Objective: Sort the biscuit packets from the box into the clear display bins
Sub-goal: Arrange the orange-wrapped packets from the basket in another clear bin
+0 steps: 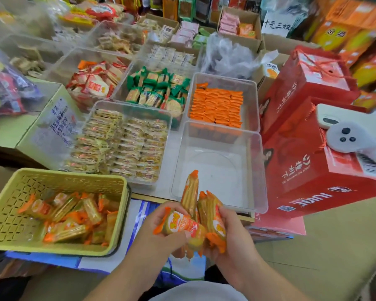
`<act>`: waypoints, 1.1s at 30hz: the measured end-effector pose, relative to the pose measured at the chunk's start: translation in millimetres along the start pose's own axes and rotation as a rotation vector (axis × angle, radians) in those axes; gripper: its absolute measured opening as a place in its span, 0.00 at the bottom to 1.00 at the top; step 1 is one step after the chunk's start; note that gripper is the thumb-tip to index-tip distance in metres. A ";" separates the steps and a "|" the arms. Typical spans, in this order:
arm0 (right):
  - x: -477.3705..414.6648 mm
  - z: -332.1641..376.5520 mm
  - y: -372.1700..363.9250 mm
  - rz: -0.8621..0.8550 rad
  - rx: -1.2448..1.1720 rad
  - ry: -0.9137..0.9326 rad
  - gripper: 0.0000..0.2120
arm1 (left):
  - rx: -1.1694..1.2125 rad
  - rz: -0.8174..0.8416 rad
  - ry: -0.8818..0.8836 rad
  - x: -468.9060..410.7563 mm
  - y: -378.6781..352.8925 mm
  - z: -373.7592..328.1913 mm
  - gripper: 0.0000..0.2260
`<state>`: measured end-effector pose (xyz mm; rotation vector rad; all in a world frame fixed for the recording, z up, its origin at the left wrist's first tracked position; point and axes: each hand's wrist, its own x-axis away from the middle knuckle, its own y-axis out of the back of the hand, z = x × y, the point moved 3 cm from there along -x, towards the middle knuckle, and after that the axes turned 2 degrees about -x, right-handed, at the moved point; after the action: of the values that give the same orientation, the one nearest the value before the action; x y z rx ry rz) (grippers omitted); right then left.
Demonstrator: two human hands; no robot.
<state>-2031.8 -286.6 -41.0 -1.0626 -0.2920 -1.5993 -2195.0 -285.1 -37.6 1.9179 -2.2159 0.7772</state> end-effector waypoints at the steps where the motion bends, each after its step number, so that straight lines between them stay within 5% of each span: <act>1: -3.6 1.5 -0.1 0.007 0.028 -0.007 0.23 | 0.018 -0.015 0.008 -0.6 1.9 0.9 0.16; 17: -166.0 103.4 38.5 0.036 0.285 -0.041 0.15 | 0.248 -0.651 -0.016 -33.2 -5.9 15.1 0.14; 24: -229.9 82.1 54.7 -0.004 0.838 0.136 0.22 | 0.281 -0.747 0.060 -48.3 -7.7 20.1 0.06; 28: -249.1 67.0 42.4 0.060 1.409 0.348 0.31 | 0.287 -0.727 0.073 -50.5 -2.3 21.4 0.10; 33: -248.9 33.9 15.3 0.266 1.839 0.505 0.41 | 0.313 -0.728 0.123 -54.5 6.3 27.6 0.16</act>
<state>-2013.5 -105.6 -214.9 0.6843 -0.9314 -0.7002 -2183.6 -248.2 -85.3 2.4797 -1.2075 1.0860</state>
